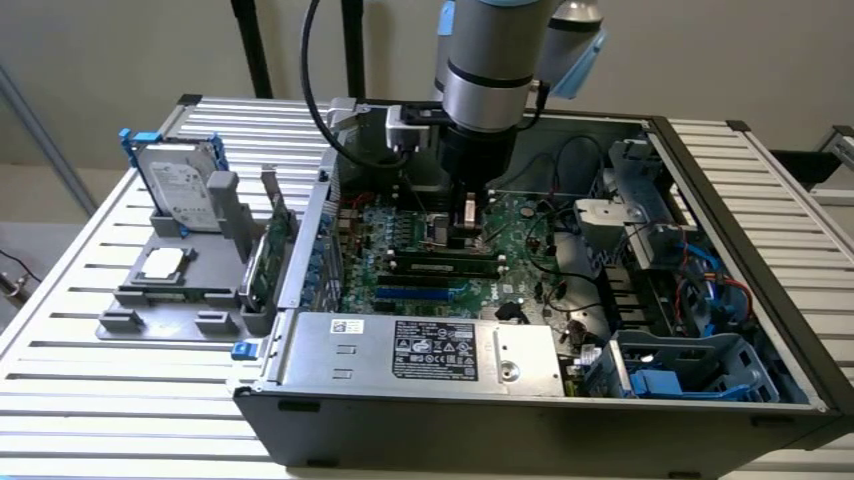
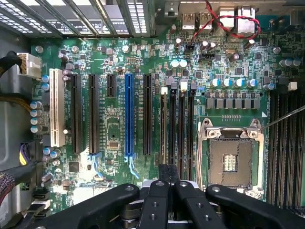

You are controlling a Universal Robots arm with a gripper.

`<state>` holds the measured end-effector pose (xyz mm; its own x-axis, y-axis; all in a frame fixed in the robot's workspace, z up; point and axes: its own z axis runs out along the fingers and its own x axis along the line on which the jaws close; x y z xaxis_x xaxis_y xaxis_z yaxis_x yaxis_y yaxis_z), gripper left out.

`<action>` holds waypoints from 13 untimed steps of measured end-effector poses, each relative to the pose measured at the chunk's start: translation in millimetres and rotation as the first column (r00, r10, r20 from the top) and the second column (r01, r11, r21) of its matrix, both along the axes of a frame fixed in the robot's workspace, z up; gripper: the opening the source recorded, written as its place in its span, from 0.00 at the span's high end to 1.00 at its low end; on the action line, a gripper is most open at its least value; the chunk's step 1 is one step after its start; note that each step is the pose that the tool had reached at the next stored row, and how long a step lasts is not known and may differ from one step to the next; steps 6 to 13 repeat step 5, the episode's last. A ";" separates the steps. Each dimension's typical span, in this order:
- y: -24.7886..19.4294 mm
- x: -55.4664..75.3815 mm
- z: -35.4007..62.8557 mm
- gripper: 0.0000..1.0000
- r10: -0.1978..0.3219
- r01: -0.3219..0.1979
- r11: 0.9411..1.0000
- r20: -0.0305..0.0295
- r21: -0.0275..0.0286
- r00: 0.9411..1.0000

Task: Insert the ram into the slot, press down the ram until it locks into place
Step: 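Press down the ram until it locks into place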

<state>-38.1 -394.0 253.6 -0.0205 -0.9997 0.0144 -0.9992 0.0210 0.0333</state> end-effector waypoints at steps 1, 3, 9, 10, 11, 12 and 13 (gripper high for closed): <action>0.0 0.0 0.0 0.89 0.000 0.000 1.000 0.000 0.000 1.000; 0.0 0.0 0.0 0.89 0.000 0.000 1.000 0.000 0.000 1.000; 0.0 0.0 0.0 0.89 0.000 0.000 1.000 0.000 0.000 1.000; 0.0 0.0 0.0 0.89 0.000 0.000 1.000 0.000 0.000 1.000; 0.0 0.0 0.0 0.89 0.000 0.000 1.000 0.000 0.000 1.000; 0.0 0.0 0.0 0.89 0.000 0.000 1.000 0.000 0.000 1.000; 0.0 0.0 0.0 0.89 0.000 0.000 1.000 0.000 0.000 1.000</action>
